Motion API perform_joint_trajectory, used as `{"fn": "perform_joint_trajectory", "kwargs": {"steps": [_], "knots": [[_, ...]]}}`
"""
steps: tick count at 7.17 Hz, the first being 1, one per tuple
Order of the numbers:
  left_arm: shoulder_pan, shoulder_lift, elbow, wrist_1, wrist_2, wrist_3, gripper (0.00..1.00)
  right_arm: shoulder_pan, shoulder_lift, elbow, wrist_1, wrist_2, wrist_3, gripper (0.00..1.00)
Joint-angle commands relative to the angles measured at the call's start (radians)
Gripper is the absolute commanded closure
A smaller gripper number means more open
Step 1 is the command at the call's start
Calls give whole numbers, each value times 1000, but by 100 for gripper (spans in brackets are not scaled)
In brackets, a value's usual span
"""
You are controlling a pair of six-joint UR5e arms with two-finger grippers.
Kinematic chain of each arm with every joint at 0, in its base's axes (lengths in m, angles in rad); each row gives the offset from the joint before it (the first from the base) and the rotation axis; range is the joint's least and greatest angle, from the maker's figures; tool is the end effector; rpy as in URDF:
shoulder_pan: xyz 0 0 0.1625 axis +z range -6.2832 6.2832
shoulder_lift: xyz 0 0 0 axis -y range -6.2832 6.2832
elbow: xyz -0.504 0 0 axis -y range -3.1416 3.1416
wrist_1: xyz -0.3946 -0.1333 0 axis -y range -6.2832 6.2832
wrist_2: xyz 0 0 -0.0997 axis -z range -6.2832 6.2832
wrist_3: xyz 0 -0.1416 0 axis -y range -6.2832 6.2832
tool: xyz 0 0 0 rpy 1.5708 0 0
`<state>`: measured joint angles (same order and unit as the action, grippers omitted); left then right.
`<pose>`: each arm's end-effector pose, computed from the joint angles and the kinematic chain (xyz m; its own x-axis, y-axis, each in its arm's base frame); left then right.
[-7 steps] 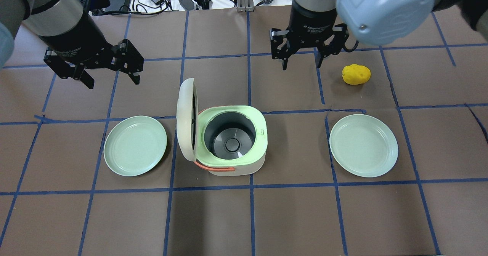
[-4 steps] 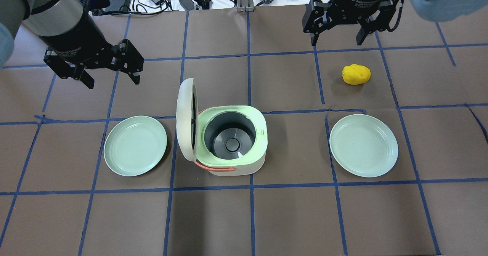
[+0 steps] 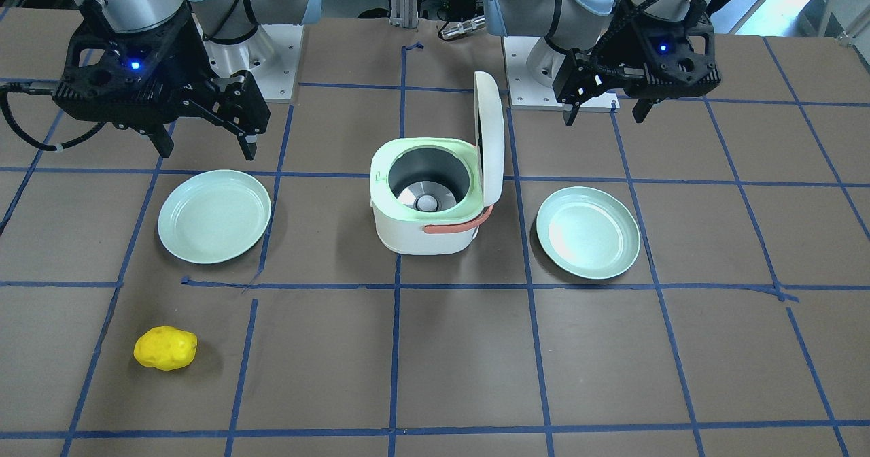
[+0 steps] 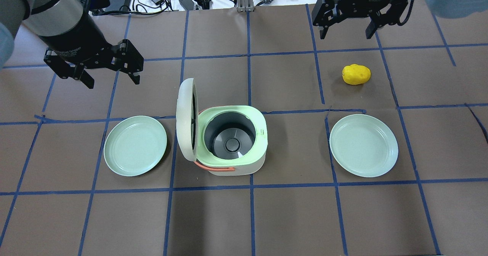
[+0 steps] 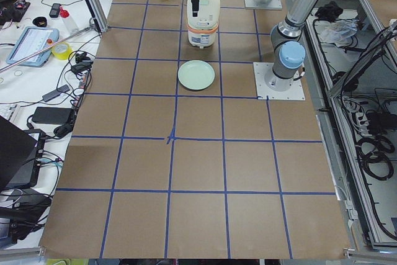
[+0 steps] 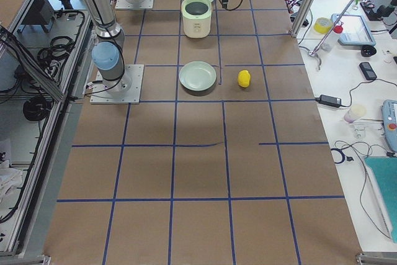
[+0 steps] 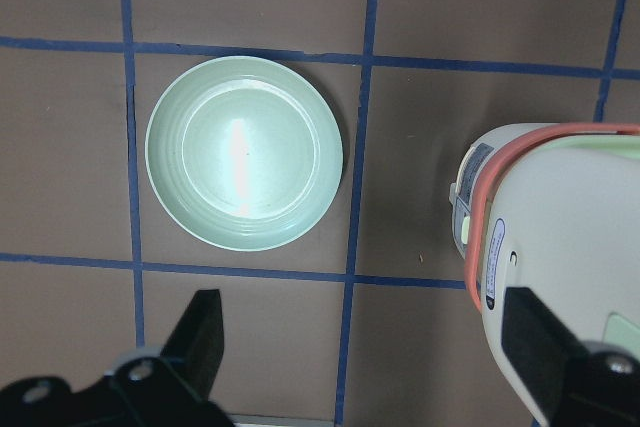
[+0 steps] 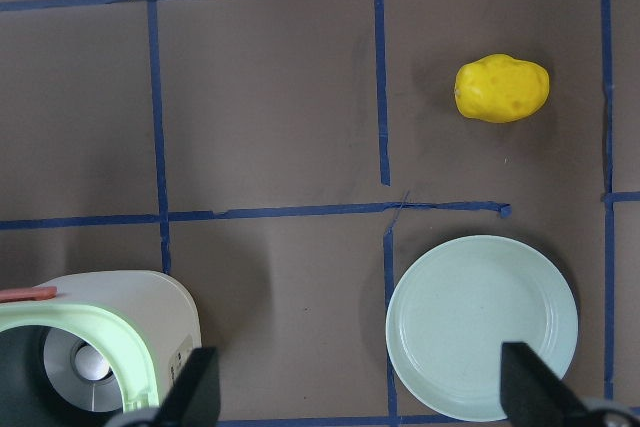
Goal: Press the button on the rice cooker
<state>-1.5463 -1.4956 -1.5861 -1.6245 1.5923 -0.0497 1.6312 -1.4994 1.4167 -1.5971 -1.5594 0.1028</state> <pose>-0.1190 -0.4597 0.5477 -0.9970 -0.0743 -0.0212 -0.0741 0.9972 -0.0073 0.1675 -0.5346 0.5679 -0.9989 0.0405 -0.0224 0.0427 0.9933 -0.1071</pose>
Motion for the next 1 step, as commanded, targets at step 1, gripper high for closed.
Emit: {"fn": "perform_joint_trajectory", "kwargs": {"steps": [1], "knots": [[0, 0, 0, 0, 0, -1, 0, 1, -1, 1, 2, 1, 0, 0]]}}
